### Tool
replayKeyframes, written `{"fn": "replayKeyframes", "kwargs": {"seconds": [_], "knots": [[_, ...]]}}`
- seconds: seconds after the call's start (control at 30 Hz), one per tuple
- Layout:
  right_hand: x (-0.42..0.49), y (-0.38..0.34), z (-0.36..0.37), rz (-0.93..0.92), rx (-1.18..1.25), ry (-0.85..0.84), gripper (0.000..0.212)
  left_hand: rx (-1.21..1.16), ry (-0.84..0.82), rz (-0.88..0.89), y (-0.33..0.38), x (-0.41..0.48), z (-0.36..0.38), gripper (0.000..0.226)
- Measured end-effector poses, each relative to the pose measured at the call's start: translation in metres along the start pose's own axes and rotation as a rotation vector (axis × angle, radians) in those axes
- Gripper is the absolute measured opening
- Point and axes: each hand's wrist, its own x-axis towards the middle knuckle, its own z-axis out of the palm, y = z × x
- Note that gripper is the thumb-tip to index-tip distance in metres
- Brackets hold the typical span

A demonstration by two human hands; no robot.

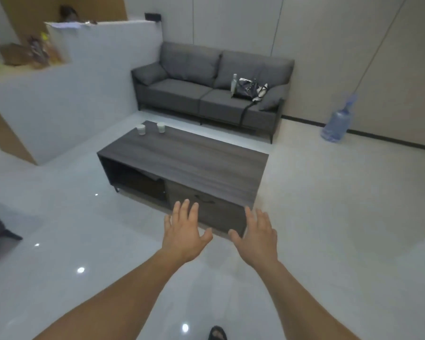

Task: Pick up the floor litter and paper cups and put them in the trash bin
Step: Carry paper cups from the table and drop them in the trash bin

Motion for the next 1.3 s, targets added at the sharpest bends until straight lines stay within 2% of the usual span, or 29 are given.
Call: {"fn": "replayKeyframes", "kwargs": {"seconds": [0.2,0.5,0.87,1.07,1.3], "knots": [[0.119,-0.086,0.026,-0.210,0.055,-0.072,0.080,0.022,0.091,-0.181,-0.070,0.084,-0.035,0.080],[0.244,-0.210,0.090,-0.339,0.033,-0.193,0.081,0.001,0.114,-0.408,-0.193,0.185,-0.042,0.083],[0.381,-0.387,0.160,-0.355,0.013,-0.198,0.083,-0.011,0.109,-0.393,-0.362,0.332,-0.091,0.089],[0.454,-0.450,0.192,-0.349,0.010,-0.239,0.082,-0.035,0.090,-0.406,-0.422,0.410,-0.109,0.091],[0.580,-0.542,0.239,-0.382,0.052,-0.278,0.084,0.002,0.100,-0.436,-0.497,0.527,-0.125,0.094]]}}
